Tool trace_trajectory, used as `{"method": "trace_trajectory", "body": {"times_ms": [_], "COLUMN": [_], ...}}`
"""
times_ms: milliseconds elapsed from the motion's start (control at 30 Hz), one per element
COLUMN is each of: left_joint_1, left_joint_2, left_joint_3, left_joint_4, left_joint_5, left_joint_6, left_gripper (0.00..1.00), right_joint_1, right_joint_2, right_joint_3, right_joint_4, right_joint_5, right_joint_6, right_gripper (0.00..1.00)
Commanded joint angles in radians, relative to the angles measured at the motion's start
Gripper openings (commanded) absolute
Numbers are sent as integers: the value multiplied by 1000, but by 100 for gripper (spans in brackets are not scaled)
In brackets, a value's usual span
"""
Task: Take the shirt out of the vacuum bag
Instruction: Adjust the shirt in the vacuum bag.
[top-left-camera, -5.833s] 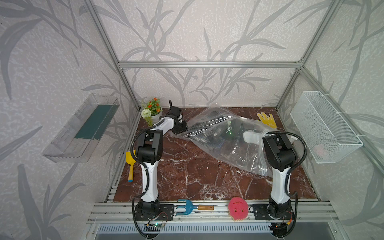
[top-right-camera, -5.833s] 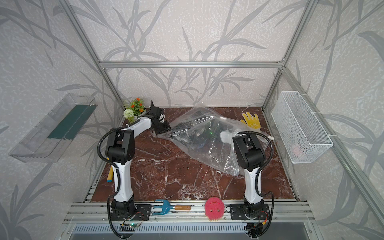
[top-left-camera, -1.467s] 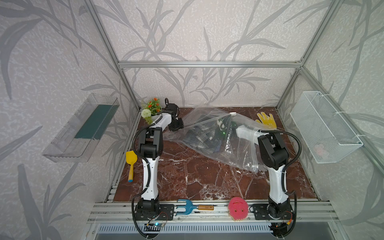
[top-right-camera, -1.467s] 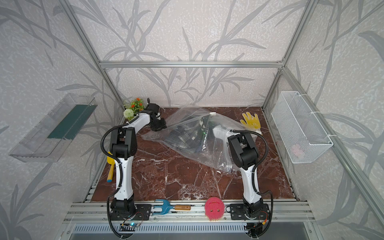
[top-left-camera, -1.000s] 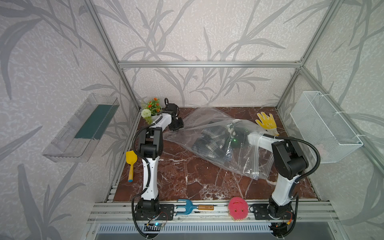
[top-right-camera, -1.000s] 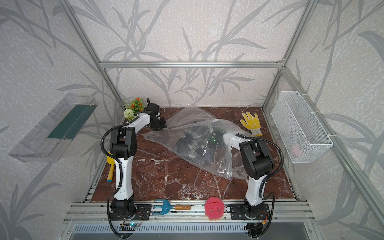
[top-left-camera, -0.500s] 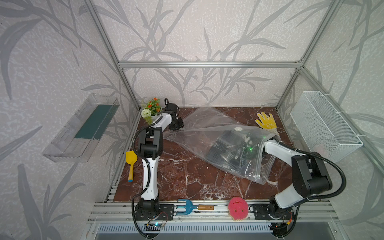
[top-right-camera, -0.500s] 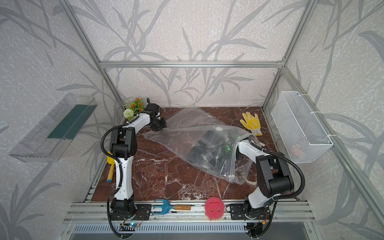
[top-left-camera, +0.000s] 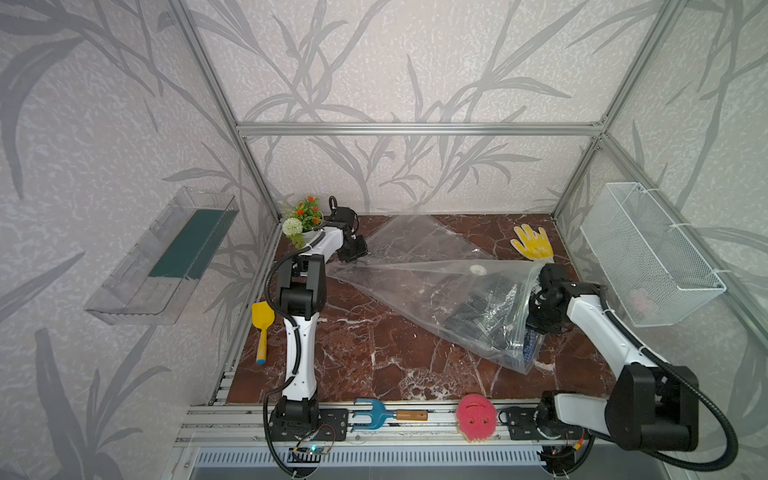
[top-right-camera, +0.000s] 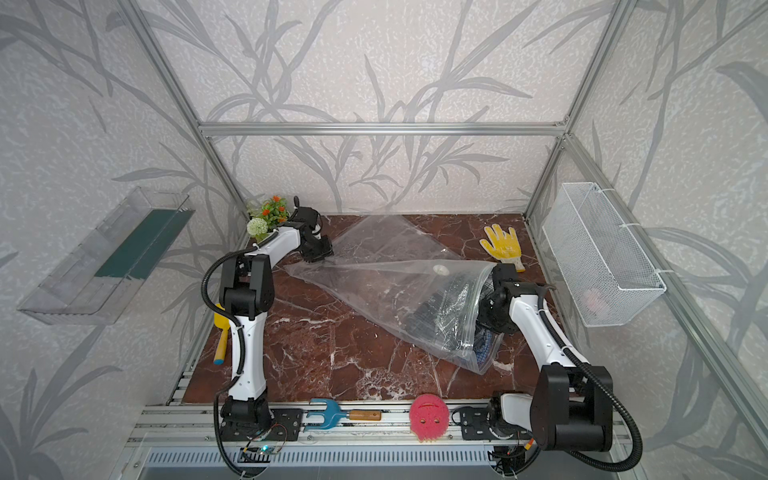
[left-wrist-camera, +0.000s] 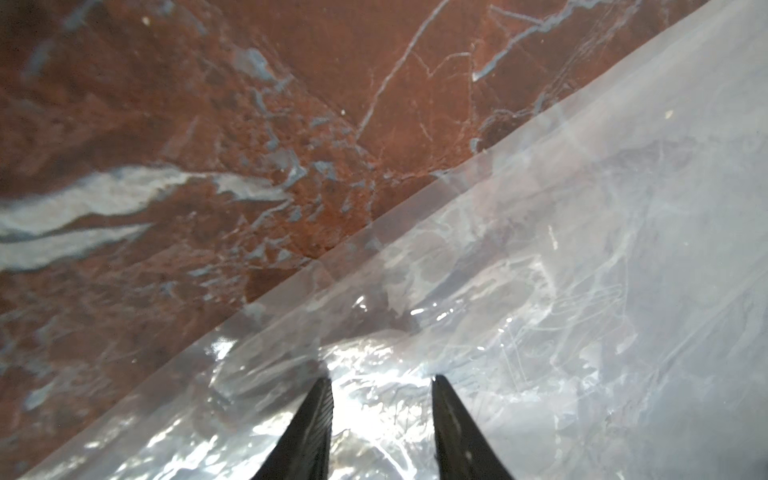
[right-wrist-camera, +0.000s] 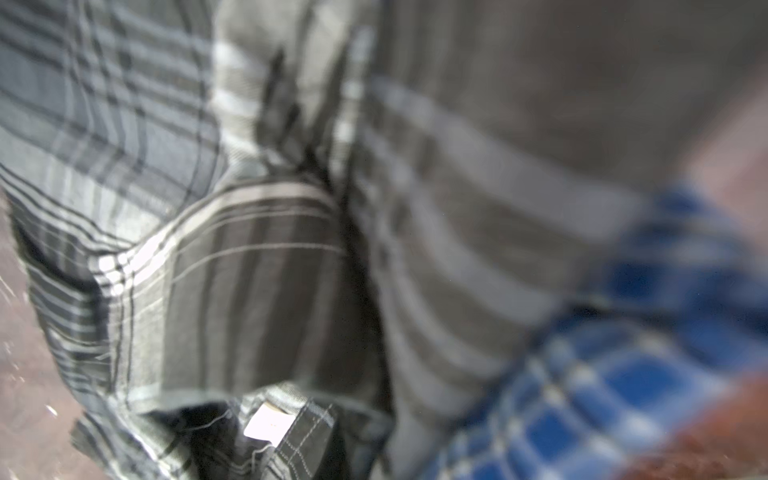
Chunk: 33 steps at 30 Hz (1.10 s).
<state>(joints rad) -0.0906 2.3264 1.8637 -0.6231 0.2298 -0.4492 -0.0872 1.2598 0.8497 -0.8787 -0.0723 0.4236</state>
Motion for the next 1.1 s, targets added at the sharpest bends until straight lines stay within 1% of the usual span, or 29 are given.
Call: {"method": "trace_trajectory", "body": {"times_ms": [0, 100, 267, 533, 633, 700, 767, 867, 967, 1067], "left_joint_1": [11, 10, 2, -24, -38, -45, -47, -41, -28, -14], "left_joint_2": [85, 66, -11, -188, -284, -354, -414, -508, -584, -629], "left_joint_3": [-40, -46, -48, -61, -104, -135, -174, -258, -364, -433], "left_joint_4": [-95, -80, -63, -123, -152, -167, -185, -193, -172, -147], "left_joint_5": [-42, -13, 31, 87, 86, 82, 67, 33, 10, 16], "left_joint_6": [-12, -4, 12, 87, 110, 122, 126, 116, 95, 78], "left_gripper": [43, 48, 55, 61, 63, 64, 65, 66, 66, 66], "right_joint_1": [-74, -73, -72, -58, -36, -28, -27, -28, -55, -104], "right_joint_2": [-28, 19, 129, 133, 153, 180, 198, 181, 136, 67], "right_joint_3": [-52, -95, -103, -137, -140, -133, -120, -100, -68, -38], "right_joint_4": [-21, 45, 170, 354, 391, 388, 367, 306, 245, 208], "right_joint_5": [15, -10, -72, -121, -114, -110, -95, -19, 41, 55], "right_joint_6": [35, 40, 42, 111, 128, 124, 109, 85, 70, 72], "right_gripper": [0, 2, 7, 15, 19, 28, 41, 65, 76, 78]}}
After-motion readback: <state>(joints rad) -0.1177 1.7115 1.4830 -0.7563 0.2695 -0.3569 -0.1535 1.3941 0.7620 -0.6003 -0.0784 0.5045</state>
